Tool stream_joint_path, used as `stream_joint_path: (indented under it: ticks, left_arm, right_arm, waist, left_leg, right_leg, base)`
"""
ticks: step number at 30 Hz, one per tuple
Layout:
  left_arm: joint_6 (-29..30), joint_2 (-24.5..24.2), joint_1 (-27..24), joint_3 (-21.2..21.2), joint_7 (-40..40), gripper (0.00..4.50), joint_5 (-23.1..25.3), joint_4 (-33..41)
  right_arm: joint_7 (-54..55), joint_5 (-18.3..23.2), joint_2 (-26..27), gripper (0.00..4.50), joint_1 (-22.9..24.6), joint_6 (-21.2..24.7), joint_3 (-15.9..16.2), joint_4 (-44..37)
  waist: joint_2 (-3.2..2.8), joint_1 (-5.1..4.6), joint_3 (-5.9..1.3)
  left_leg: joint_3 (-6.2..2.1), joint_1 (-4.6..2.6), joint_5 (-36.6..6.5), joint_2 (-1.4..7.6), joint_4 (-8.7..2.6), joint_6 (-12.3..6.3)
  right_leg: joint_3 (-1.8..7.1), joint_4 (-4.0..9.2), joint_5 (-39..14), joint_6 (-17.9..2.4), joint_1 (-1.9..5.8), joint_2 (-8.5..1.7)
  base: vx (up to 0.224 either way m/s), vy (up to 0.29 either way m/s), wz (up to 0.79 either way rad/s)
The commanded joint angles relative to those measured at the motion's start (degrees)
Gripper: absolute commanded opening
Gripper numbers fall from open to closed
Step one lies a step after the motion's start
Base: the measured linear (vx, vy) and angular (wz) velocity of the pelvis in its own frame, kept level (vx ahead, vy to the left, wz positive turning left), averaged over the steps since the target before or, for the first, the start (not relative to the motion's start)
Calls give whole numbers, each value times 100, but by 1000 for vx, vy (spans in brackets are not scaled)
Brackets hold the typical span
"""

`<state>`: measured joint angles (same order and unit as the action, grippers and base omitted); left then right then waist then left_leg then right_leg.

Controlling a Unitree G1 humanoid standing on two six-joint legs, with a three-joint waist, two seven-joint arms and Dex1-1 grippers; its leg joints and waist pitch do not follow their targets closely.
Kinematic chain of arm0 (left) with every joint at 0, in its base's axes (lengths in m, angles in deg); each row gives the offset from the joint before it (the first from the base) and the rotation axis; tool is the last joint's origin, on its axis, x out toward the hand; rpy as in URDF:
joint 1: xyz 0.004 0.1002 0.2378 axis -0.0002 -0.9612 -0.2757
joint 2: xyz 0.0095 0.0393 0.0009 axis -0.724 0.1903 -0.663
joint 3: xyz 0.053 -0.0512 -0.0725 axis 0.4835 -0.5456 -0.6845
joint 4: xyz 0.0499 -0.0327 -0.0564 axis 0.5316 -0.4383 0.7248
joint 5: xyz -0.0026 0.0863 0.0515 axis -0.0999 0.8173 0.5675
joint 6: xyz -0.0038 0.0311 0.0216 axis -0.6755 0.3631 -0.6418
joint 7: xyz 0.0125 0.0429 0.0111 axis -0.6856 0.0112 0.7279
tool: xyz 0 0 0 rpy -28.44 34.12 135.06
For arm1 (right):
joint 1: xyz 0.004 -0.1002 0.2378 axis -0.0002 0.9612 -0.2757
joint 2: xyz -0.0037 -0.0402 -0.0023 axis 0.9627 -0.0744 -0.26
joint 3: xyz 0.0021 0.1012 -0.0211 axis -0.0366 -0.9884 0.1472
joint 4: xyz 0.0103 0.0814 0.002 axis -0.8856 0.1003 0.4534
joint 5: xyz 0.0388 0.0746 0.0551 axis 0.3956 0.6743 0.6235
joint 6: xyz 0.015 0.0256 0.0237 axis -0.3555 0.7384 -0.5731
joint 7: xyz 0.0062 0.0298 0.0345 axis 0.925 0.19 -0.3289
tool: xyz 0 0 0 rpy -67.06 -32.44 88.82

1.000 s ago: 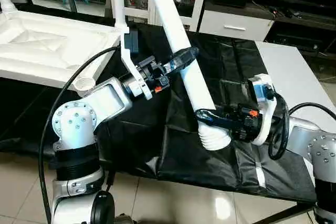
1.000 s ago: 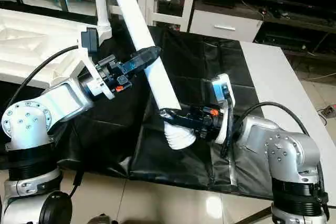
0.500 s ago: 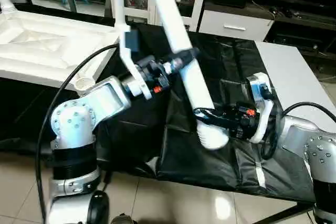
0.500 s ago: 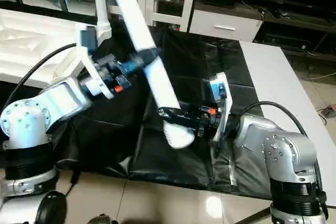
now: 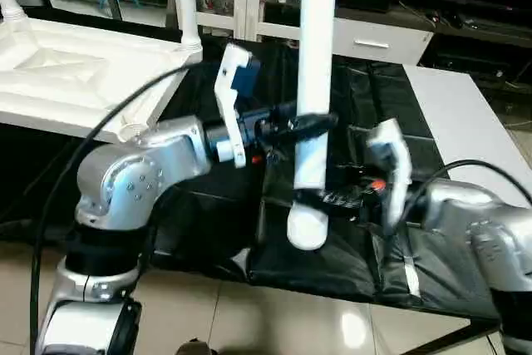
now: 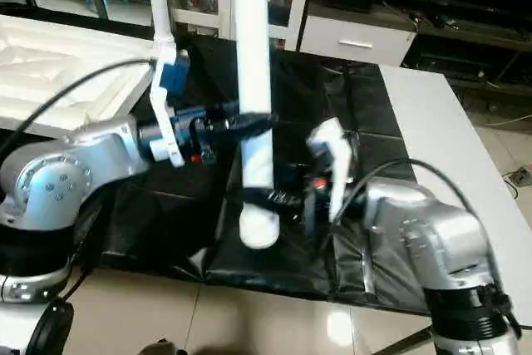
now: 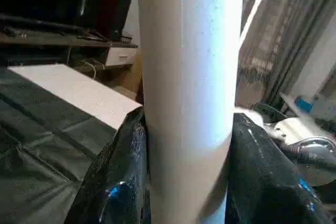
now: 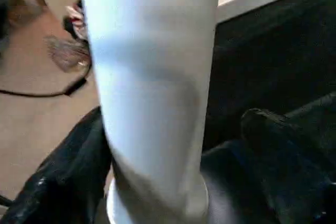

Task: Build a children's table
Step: Pick table leg

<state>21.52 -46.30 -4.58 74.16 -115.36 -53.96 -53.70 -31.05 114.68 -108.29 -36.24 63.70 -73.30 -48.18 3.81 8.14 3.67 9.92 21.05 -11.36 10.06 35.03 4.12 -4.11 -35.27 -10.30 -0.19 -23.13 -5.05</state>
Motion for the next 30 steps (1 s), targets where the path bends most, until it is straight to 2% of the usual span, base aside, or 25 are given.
stream_joint_path:
  ticks: [1,3,9,18,19,22,25,30]
  left_arm:
    - [-153,-51,111,197,-214,184,161,-4]
    - [-221,-92,122,279,-293,184,238,-14]
    - [-489,-308,144,668,-682,184,565,-84]
    - [-807,-366,174,782,-882,184,829,-220]
    - [-812,-362,171,791,-911,184,833,-218]
    - [-830,-358,161,837,-993,184,856,-207]
    - [-854,-354,146,892,-1044,184,903,-201]
    - [-869,-341,118,926,-1116,184,918,-168]
  right_arm:
    - [163,-88,65,427,-174,-86,-39,31]
    - [193,11,128,429,-213,-46,-83,21]
    - [-42,-17,-57,429,-262,-4,135,-67]
    - [-308,-13,-467,429,-216,326,390,-230]
    - [-283,-21,-476,400,-218,352,407,-225]
    - [-176,-44,-440,400,-258,399,431,-158]
    - [-87,-55,-373,363,-327,441,428,-89]
    - [7,-78,-300,355,-374,457,445,-28]
  waist:
    - [-77,-19,-400]
    - [-77,-24,-403]
    - [-86,-17,-399]
    - [-74,-5,-405]
    - [-80,-9,-406]
    - [-84,-13,-406]
    - [-81,-14,-409]
    - [-75,-8,-407]
  left_leg:
    - [-102,-51,-685,280,-482,252]
    - [-97,-58,-695,281,-483,227]
    - [-90,-65,-728,279,-481,218]
    - [-92,-60,-726,283,-468,199]
    - [-94,-60,-704,287,-467,204]
    - [-94,-60,-722,288,-469,221]
    - [-92,-67,-710,285,-464,220]
    - [-92,-61,-725,284,-463,235]
  right_leg:
    - [279,343,-918,-890,319,-342]
    - [278,332,-856,-950,319,-339]
    - [287,325,-818,-974,324,-338]
    - [292,328,-843,-985,341,-351]
    - [289,318,-819,-1022,335,-353]
    - [287,314,-806,-1058,331,-349]
    - [288,307,-783,-1082,330,-346]
    - [290,310,-825,-1071,333,-354]
  base:
    - [0,0,0]
    - [0,0,0]
    - [0,0,0]
    - [0,0,0]
    - [0,0,0]
    - [0,0,0]
    - [0,0,0]
    - [0,0,0]
